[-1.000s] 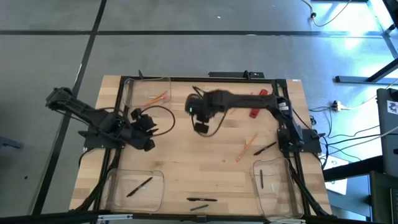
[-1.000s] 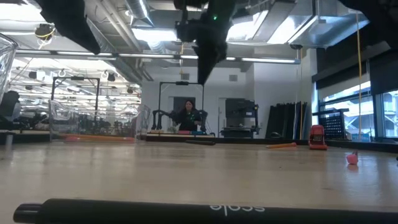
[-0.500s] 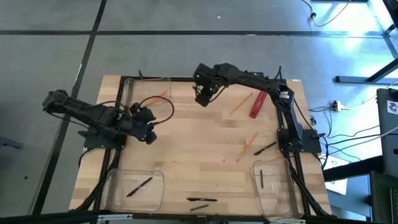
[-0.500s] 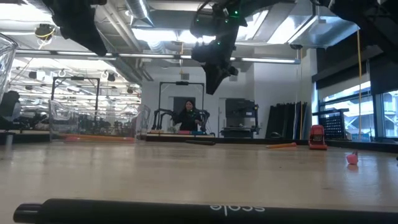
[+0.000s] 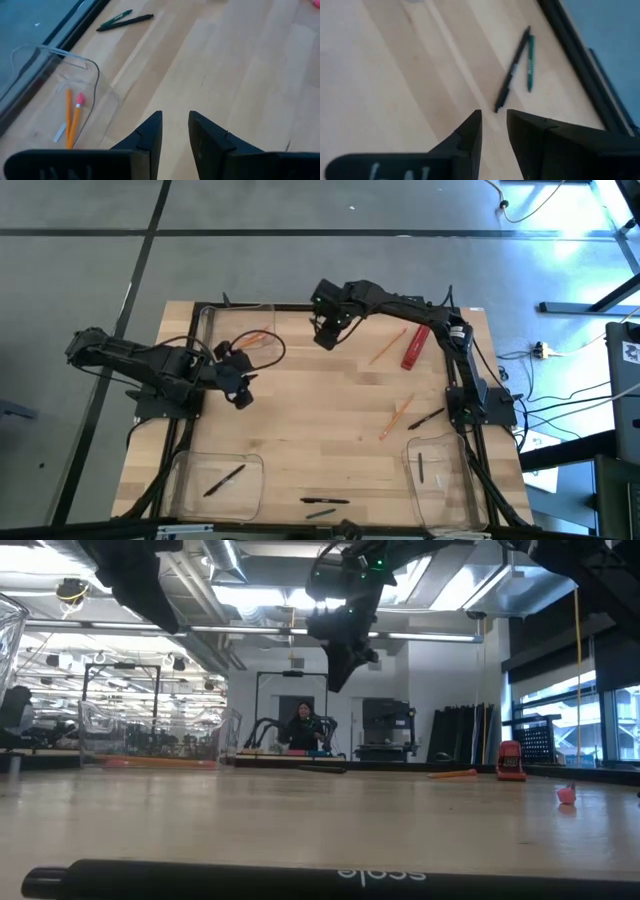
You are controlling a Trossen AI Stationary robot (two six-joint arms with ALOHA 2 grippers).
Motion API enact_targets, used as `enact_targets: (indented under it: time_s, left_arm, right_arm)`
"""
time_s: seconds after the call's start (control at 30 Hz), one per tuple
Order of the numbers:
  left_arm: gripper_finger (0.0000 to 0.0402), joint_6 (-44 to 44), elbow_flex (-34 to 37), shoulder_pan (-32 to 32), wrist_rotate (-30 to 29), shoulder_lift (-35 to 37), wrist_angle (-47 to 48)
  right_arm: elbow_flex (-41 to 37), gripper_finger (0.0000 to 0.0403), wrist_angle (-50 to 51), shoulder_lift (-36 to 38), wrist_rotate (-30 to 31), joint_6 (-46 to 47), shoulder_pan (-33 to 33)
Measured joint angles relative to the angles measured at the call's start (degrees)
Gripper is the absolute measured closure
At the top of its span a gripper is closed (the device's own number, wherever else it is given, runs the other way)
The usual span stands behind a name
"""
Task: Sort crayons/erasers/pens/pencils in bins
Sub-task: Put the black pen into the bottom left transparent bin
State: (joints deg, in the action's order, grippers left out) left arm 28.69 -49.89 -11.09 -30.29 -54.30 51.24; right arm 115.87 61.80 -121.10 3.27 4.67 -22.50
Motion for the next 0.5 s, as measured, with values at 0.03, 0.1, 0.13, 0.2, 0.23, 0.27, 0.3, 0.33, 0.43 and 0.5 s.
enact_targets:
  time_s: [0.03, 0.1, 0.13, 0.2, 0.23, 0.27, 0.3, 0.33, 0.43, 0.5]
  left_arm:
    - [0.0314, -0.7, 0.0, 0.0, 0.0, 0.0, 0.0]
    - [0.0314, -2.2, 0.0, 0.0, -0.1, 0.0, 0.0]
    - [0.0314, -3.0, 0.0, 0.0, -0.2, 0.0, 0.0]
    - [0.0314, -4.3, 0.0, 0.0, -0.2, 0.0, 0.0]
    - [0.0314, -5.0, 0.0, 0.0, -0.2, 0.0, 0.0]
    - [0.0314, -5.3, 0.0, 0.0, -0.2, 0.0, 0.0]
    - [0.0314, -5.3, 0.0, 0.0, -0.2, 0.0, 0.0]
    - [0.0314, -5.4, 0.0, 0.0, -0.2, 0.0, 0.0]
    - [0.0314, -5.6, 0.0, 0.0, -0.2, 0.0, 0.0]
    - [0.0314, -6.5, 0.0, 0.0, -0.3, 0.0, 0.0]
  right_arm:
    - [0.0, 0.0310, -0.4, 0.0, -1.3, 0.1, 0.0]
    - [0.0, 0.0318, -1.5, 0.0, -3.4, 0.6, -0.1]
    - [0.0, 0.0325, -1.8, 0.0, -4.3, 0.6, -0.1]
    - [0.0, 0.0340, -2.9, 0.0, -4.9, 0.8, -0.1]
    - [0.0, 0.0347, -3.3, 0.0, -4.9, 0.9, -0.1]
    - [0.0, 0.0351, -3.7, 0.0, -4.9, 1.0, -0.2]
    - [0.0, 0.0354, -4.1, 0.0, -4.8, 0.9, -0.3]
    - [0.0, 0.0355, -4.2, 0.0, -4.7, 1.0, -0.3]
    - [0.0, 0.0344, -4.2, 0.0, -3.2, 2.3, -0.5]
    - [0.0, 0.0327, -4.2, -0.1, -1.1, 2.9, -0.5]
